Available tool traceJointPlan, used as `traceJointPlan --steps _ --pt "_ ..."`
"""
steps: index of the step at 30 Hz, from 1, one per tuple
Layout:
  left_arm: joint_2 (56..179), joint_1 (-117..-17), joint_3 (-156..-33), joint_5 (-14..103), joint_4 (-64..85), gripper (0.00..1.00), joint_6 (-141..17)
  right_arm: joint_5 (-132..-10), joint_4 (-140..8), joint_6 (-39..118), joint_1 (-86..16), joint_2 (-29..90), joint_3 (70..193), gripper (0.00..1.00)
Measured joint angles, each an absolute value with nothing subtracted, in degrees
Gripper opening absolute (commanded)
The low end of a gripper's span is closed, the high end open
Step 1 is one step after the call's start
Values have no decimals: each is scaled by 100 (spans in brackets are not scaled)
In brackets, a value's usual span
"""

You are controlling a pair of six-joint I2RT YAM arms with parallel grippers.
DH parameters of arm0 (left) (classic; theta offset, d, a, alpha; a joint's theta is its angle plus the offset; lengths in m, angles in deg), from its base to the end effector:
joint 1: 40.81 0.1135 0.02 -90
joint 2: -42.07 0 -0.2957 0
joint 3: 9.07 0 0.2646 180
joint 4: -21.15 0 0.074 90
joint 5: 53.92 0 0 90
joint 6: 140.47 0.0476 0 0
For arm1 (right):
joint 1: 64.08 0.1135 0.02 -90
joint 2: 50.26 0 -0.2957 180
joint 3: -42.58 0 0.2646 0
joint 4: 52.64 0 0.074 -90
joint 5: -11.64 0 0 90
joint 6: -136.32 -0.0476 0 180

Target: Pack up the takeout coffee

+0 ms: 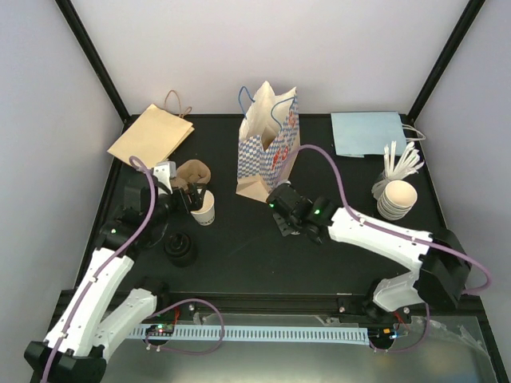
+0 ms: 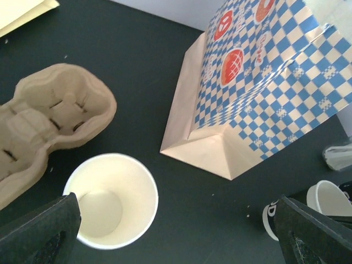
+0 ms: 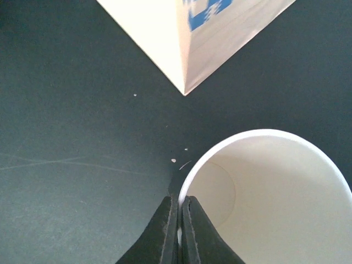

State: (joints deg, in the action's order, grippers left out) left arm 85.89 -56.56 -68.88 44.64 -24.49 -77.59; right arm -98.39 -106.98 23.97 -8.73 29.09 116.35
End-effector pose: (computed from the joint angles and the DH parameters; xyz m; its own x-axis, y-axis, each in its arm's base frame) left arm 0.1581 -0.0519 0.3312 -0.6029 -0.2983 -0.7399 0.1327 0.8771 -0.4617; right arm 0.1773 0.2278 0.2756 -0.7118 -0.4015 -0.5763 -0.4375 0.8953 -0.0835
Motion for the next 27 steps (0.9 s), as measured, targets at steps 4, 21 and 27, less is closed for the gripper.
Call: traceJointPlan --steps 4,21,27 --pt "8401 -5656 -6864 4322 -2855 99 -7872 -9942 -10412 2419 -700 3268 11519 7" --pt "8471 -5656 -6374 3896 -4363 99 -8887 -10165 -9826 2673 -580 2990 11305 65" --pt "8252 -5662 -6350 3631 -4912 99 -9322 -10186 -9605 2782 -580 2463 11292 84"
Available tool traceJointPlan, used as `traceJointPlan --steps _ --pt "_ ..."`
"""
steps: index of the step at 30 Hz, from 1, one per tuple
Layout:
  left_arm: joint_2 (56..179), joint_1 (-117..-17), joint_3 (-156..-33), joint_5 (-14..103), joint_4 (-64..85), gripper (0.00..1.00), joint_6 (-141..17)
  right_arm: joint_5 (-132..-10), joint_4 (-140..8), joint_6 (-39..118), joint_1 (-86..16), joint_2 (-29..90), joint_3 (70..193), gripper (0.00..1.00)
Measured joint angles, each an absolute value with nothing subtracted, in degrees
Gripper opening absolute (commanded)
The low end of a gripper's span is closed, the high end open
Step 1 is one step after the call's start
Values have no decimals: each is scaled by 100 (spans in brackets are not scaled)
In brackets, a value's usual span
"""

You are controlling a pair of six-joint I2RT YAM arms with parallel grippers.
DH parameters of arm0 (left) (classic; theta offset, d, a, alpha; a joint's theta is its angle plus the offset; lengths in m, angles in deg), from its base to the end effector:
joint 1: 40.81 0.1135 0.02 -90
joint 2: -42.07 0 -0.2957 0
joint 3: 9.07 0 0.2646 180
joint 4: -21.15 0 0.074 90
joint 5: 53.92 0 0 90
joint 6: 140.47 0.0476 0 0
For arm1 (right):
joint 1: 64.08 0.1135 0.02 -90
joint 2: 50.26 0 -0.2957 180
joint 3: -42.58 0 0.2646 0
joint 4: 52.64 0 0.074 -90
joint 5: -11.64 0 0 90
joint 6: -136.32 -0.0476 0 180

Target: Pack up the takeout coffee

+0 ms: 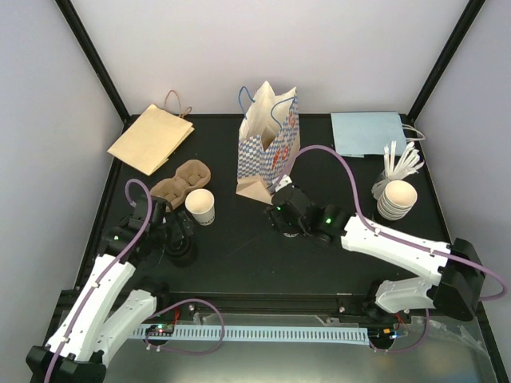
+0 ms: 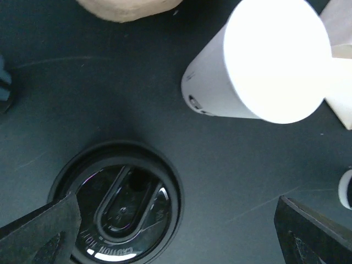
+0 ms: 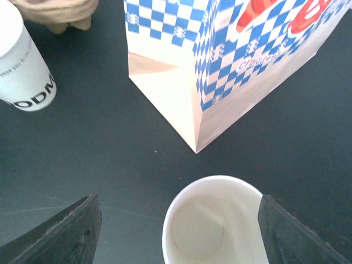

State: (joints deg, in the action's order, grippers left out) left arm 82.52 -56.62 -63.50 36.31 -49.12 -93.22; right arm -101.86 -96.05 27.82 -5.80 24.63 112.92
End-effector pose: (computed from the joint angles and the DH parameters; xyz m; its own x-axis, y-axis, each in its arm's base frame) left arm 0.1147 -0.0327 0.2681 -0.7741 -0.4863 -0.4053 -0.3417 0.8599 -0.3792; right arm 0.1662 0.2328 0.2906 -0.5733 -0.3740 -0.7290 -0.4827 0.8731 -0.0684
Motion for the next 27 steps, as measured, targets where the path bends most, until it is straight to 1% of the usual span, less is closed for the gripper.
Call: traceJointPlan --steps 2,3,4,16,21,27 --pt "8250 -5671 -6350 3555 -5078 99 -9413 -10184 -9524 2819 -580 2343 11270 96" --pt "8261 -5697 -6352 3518 -5157 99 -9448 -10182 -9494 2819 -580 2308 11261 99" --pt "8272 -5717 -6350 3491 -5224 99 -9475 -10186 -9470 2795 -582 2286 11252 100" --pt "8420 -6417 -6352 3035 -5799 99 -9942 -10245 -9277 2817 -580 2155 11005 100" --pt "8792 -6642 -6356 2801 -5930 98 -10056 -10248 -9183 2808 -580 2118 11005 100" --pt "9172 -6714 -6444 2554 -5939 85 -10003 -10252 -9157 2795 -580 2101 10951 100"
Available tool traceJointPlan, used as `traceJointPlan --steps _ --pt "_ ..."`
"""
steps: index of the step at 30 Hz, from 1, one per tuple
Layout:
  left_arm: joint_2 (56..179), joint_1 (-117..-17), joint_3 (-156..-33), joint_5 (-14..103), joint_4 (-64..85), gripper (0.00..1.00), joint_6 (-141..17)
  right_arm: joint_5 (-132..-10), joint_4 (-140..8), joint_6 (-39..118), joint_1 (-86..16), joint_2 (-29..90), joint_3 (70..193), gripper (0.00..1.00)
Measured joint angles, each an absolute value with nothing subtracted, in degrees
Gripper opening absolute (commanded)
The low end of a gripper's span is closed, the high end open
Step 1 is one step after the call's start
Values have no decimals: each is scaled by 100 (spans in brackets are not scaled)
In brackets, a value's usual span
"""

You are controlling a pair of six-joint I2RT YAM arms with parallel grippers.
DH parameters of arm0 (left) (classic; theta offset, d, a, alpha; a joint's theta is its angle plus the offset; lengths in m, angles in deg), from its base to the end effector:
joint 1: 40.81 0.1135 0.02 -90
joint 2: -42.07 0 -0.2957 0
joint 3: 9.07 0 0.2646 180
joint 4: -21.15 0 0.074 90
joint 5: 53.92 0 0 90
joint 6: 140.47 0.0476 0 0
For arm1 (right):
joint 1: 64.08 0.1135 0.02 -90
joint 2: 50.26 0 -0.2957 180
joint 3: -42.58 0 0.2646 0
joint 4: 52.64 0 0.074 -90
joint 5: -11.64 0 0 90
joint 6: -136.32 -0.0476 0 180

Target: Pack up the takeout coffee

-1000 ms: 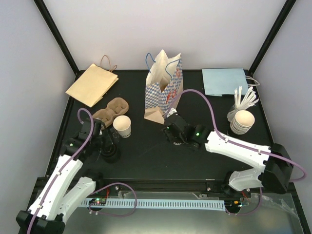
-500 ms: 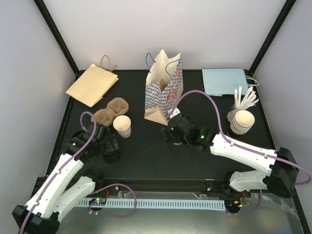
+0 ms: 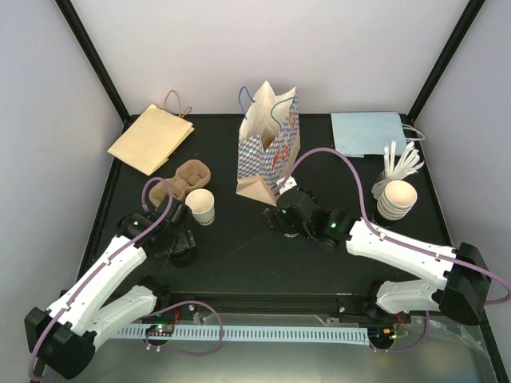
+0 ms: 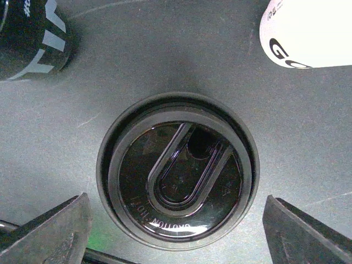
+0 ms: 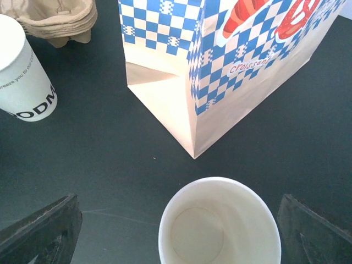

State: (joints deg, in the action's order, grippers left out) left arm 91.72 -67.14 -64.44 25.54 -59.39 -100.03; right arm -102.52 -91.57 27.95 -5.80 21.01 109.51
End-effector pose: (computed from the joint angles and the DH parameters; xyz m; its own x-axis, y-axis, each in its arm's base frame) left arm 0.1145 -0.0470 0.2486 -0.8603 -0.4091 -0.3042 -0.4033 0.9111 -0.0848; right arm 0.1608 0.2232 0.2930 -0.5372 -0.3223 -0.7794 -0.4743 0.8796 -0.0368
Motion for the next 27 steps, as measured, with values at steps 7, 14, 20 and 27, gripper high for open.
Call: traceJointPlan --steps 7,14,20,27 --pt "9292 -6716 -6446 2504 -5904 87 -9909 -10298 -9153 2775 -580 2039 10857 100" --pt "9489 -6720 -6446 2519 -5756 88 -9846 -10320 -9140 2775 -580 2011 10841 100" --pt "9612 -6757 -6446 2506 -5664 85 -9829 -10333 -9135 2775 -580 2007 10826 100" --pt "9808 -6795 -6448 2388 -5670 86 -9872 -10335 -9113 2775 -580 2007 10782 100"
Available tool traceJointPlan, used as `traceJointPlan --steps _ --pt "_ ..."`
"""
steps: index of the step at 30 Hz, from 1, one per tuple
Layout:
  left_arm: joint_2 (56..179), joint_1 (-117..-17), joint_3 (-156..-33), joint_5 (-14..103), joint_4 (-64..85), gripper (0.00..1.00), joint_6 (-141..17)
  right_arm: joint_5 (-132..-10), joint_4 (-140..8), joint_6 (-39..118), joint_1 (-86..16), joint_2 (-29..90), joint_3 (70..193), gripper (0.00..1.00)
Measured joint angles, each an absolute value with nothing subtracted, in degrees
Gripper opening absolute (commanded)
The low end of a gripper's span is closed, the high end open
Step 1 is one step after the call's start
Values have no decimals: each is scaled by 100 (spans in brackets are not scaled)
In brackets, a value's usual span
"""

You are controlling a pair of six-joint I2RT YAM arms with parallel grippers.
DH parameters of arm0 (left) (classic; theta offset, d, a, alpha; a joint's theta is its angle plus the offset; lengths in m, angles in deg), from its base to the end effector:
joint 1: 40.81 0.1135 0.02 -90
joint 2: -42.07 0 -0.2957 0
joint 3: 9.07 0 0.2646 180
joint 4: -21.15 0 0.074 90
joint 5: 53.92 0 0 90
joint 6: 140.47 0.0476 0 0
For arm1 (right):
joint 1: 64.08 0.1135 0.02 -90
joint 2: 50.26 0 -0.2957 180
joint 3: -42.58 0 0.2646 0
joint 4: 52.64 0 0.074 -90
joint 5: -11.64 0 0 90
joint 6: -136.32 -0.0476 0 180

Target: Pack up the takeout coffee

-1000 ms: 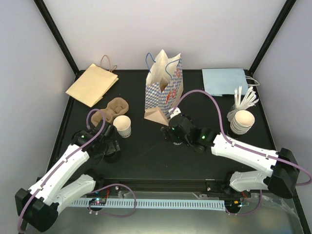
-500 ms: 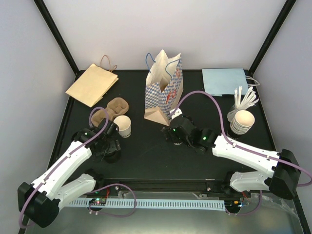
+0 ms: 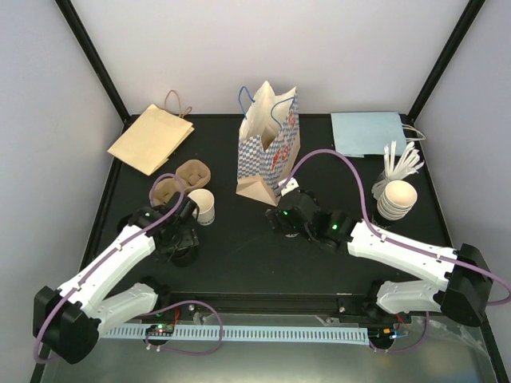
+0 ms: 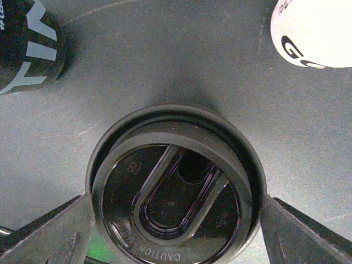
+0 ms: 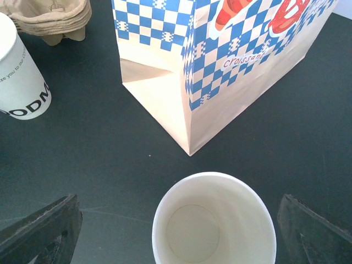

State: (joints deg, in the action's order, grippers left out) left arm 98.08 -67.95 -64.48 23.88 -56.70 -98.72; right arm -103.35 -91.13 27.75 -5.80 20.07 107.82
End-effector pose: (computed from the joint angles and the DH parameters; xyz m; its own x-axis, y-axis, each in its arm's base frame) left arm 0.1322 -0.0565 0.2378 -0.8851 -0.3657 -0.2878 -0.3786 0.9255 -0.0115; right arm 0.1585 0.2181 0.2877 -0.5379 -0.3212 -0.7794 -0.4629 0.8852 -0.0454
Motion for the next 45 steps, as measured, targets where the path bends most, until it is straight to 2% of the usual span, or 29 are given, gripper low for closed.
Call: traceJointPlan --steps 5,10,17,19,22,24,39,45 --pt "9957 -6841 -6485 2298 -5692 82 -9920 -10337 -9098 2777 -580 2007 10782 100" --pt "9990 -6882 -6529 2237 -5718 69 -9958 -10337 -9096 2777 -580 2007 10782 100" --pt "9843 -6935 -6805 2198 -5893 66 -10006 -10335 -9087 2780 -580 2007 10782 100" --pt "9786 -6941 -6901 2176 -5965 73 -10008 -10335 -9070 2780 -580 2007 10782 100" --pt "9714 -6941 -6934 2145 -5974 89 -10012 -10335 -9050 2780 -580 2007 10782 100" --pt "9706 -6941 -6929 2134 -5970 93 -9999 -10333 -9050 2780 -580 2009 10782 100" --pt "9627 -6941 -6501 2128 -5644 98 -9988 -10335 -9054 2777 -580 1963 10684 100" --pt "9378 -6928 -6374 2123 -5539 97 -10049 -10337 -9054 2777 -580 1921 10662 100"
